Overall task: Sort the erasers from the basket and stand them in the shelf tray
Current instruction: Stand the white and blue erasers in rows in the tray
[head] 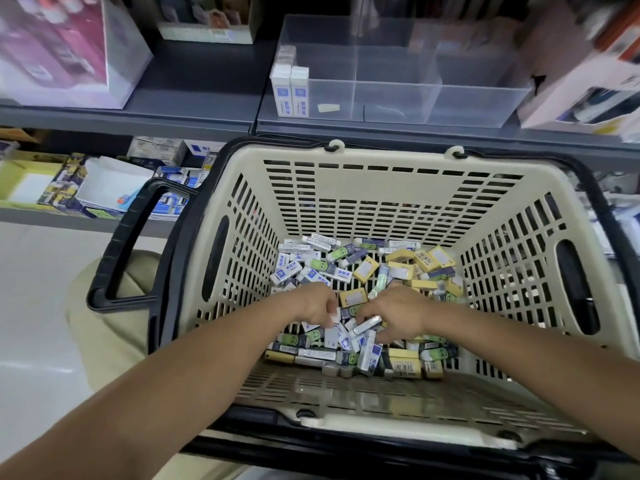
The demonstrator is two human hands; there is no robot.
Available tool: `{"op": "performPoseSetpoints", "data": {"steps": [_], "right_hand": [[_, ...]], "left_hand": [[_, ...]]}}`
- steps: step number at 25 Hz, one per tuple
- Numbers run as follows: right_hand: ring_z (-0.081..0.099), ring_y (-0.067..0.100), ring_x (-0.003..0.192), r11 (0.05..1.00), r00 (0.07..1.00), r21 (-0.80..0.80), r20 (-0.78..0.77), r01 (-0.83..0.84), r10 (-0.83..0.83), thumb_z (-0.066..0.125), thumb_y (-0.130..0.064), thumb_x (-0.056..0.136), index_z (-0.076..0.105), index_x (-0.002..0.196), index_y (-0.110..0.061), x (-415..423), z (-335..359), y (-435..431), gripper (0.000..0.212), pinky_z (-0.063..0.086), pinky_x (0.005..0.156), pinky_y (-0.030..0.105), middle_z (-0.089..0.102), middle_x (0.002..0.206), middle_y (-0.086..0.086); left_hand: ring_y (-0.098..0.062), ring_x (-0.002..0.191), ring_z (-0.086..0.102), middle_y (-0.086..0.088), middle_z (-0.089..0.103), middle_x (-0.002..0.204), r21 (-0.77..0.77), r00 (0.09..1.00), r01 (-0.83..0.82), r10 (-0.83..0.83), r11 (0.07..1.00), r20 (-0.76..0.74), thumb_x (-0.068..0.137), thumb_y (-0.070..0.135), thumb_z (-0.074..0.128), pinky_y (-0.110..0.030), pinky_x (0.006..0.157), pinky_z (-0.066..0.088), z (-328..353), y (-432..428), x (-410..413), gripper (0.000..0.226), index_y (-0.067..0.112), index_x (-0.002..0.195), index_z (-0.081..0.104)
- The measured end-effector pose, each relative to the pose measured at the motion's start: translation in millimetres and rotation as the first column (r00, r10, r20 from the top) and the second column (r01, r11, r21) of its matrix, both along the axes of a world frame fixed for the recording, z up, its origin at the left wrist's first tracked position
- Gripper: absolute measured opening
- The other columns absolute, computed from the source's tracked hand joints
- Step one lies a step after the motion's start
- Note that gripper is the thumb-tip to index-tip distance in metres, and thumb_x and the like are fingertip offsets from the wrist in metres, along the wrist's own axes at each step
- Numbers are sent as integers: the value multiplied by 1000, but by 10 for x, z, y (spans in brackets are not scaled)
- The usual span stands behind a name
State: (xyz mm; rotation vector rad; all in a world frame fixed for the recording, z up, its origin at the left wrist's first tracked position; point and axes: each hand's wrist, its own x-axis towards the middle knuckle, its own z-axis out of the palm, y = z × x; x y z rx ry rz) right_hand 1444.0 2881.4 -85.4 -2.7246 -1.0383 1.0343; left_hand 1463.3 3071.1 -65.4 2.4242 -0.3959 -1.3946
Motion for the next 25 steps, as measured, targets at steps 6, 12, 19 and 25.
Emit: {"op": "performPoseSetpoints", "data": {"steps": [6, 12, 19, 25], "right_hand": [[53, 17, 87, 999, 998, 26, -57, -25, 27, 62, -52, 79, 43, 132, -43, -48, -59, -17, 57, 23, 78, 29, 68, 93, -5], [47, 6, 68, 984, 975, 116, -191, 134, -110, 69, -47, 76, 56, 123, -41, 16, 10, -55, 49, 30, 77, 25, 62, 79, -16], [60, 5, 59, 570, 678, 379, -519, 729, -521, 77, -16, 74, 68, 112, -20, 251, 235, -136, 39, 51, 58, 23, 72, 96, -6], [60, -9, 64, 325, 542, 445, -552, 834, -634, 76, -14, 74, 66, 114, -15, 297, 264, -76, 41, 45, 61, 8, 71, 89, -6]], "left_hand": [[-8, 72, 56, -9, 60, 105, -117, 934, -339, 319, 934, -164, 87, 13, 64, -17, 57, 47, -36, 24, 109, 26, 10, 112, 56], [-13, 79, 57, -3, 55, 98, -158, 848, -519, 484, 840, -214, 93, 23, 56, -24, 68, 53, -36, 85, 185, 19, 19, 112, 55], [-32, 113, 53, -14, 51, 120, -155, 515, -850, 734, 503, -443, 97, 18, 43, -50, 86, 51, 51, 97, 262, 25, 13, 122, 45], [-32, 106, 56, -18, 56, 119, -268, 490, -870, 784, 414, -381, 98, 15, 42, -47, 92, 46, 28, -59, 234, 24, 7, 121, 46]]}}
